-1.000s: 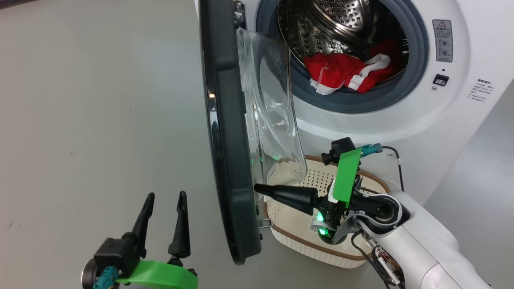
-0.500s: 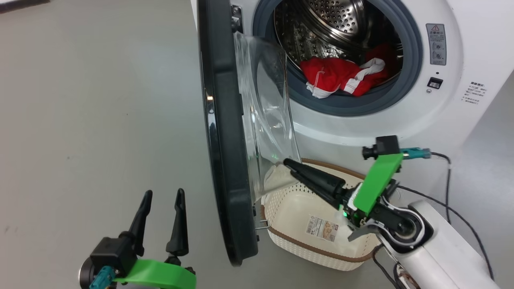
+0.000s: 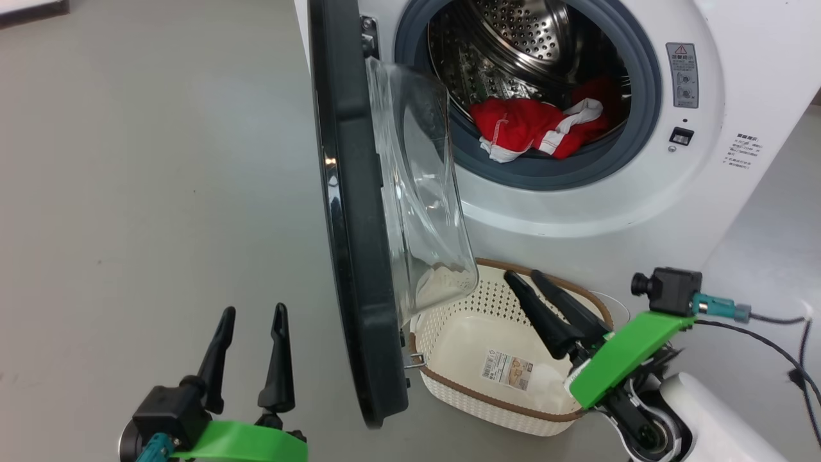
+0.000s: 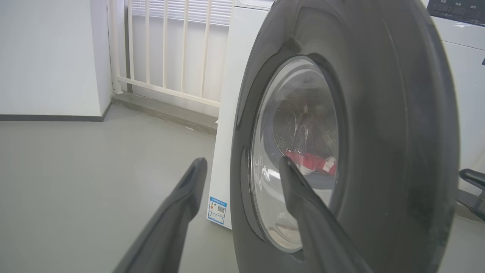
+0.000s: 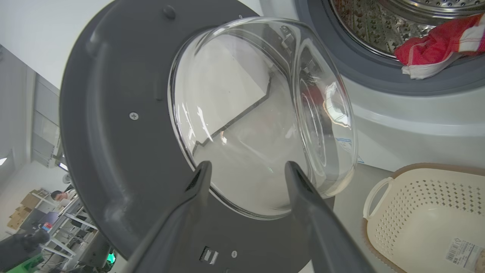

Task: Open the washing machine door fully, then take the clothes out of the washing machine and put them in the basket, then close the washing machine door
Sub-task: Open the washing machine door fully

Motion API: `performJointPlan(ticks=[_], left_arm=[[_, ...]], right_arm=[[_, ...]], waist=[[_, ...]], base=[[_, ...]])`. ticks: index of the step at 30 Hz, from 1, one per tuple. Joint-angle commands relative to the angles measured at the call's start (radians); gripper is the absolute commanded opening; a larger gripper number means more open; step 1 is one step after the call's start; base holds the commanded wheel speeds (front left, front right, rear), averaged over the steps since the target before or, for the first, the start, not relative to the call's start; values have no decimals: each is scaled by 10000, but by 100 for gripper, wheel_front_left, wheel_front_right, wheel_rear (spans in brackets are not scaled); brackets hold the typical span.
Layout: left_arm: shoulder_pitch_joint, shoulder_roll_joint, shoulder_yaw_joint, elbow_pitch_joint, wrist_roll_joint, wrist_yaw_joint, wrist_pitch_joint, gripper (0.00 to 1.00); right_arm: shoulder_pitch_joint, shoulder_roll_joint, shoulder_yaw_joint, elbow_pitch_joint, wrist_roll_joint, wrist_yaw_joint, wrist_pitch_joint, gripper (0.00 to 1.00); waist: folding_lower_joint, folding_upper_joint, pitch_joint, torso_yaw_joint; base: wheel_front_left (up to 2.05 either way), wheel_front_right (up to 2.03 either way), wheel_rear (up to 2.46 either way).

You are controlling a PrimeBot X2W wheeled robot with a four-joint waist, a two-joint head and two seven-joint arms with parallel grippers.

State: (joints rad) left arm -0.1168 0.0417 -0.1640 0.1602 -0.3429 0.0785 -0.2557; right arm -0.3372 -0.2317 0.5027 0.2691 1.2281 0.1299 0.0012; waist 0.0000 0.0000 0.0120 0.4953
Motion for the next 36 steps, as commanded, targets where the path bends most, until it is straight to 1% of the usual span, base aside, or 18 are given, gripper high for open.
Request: performJointPlan(ticks=[1, 5, 10, 15, 20, 24, 27, 36], left_arm=[[-86, 96, 362, -353, 44, 17, -61, 100], [-15, 94, 367, -406, 191, 92, -61, 100], [92, 137, 310, -287, 394, 136, -61, 100], [161, 194, 217, -208, 564, 114, -61, 100], [209, 185, 266, -321, 603, 95, -61, 100], [222, 171, 271, -373, 658, 85, -61, 100], [243, 162, 274, -381, 711, 75, -61, 100], [303, 136, 265, -389, 792, 117, -61, 100]], right_arm=[[58, -68, 132, -38, -537, 8, -495, 100], [133, 60, 106, 740, -2177, 8, -1627, 100], [331, 657, -334, 1202, -3809, 8, -2389, 100], [807, 1166, -1083, 1062, -5402, 8, -2614, 100], [1385, 1590, -2391, 419, -7884, 8, -2626, 100], [1774, 1771, -3092, 32, -9321, 8, -2628, 100], [2004, 1805, -3324, -171, -9763, 8, -2628, 100], [2290, 1813, -3495, -436, -9745, 8, -2629, 100]], waist=[[0, 0, -21, -18], [0, 0, -96, -11], [0, 0, -221, -16], [0, 0, -318, 11], [0, 0, -317, 10], [0, 0, -301, 25], [0, 0, -303, 30], [0, 0, -320, 12]], base=[[0, 0, 0], [0, 0, 0], [0, 0, 0], [0, 0, 0], [0, 0, 0], [0, 0, 0], [0, 0, 0], [0, 0, 0]])
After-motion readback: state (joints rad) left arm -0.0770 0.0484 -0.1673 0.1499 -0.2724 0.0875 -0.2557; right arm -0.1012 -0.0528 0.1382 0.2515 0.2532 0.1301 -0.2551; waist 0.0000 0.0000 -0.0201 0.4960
